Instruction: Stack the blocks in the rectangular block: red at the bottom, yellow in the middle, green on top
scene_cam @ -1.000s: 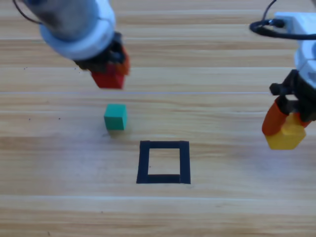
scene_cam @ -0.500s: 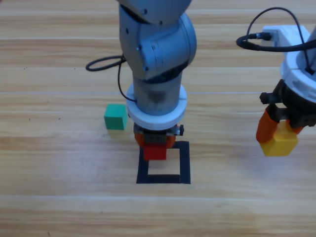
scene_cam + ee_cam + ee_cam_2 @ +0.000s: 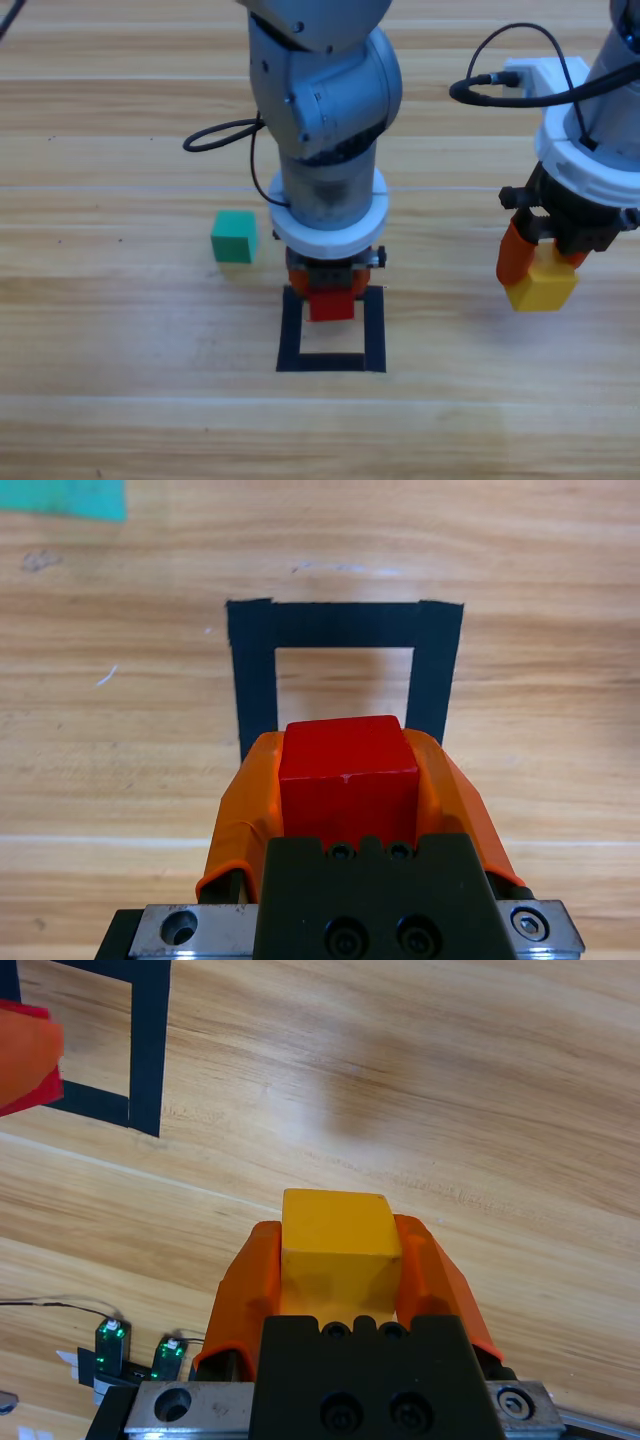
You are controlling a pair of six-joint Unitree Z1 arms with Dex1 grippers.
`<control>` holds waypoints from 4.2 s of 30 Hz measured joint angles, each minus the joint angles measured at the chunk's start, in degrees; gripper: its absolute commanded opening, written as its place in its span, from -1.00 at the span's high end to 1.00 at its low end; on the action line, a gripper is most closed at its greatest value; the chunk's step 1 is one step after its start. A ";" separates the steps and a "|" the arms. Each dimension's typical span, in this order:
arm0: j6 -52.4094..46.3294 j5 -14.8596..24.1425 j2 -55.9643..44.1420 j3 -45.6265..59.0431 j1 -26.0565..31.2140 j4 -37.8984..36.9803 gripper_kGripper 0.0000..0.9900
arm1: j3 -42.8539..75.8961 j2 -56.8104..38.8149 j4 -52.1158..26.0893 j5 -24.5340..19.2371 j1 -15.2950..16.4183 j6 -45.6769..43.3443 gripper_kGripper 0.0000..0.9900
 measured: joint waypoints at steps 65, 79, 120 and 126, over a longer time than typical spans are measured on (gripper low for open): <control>5.21 0.00 2.08 6.44 0.11 -8.31 0.43 | -0.65 2.21 0.00 0.00 -0.11 0.00 1.00; 4.98 0.01 2.08 6.43 0.11 -8.36 -0.40 | -0.83 2.21 0.00 -0.46 -0.16 0.00 1.00; 23.47 -1.35 -36.92 21.92 19.44 2.02 -0.86 | -41.79 24.08 18.17 -5.33 12.22 10.51 1.00; 25.29 -2.88 -37.17 25.92 21.09 -0.43 -0.86 | -51.55 29.88 22.90 -5.33 13.77 11.09 1.00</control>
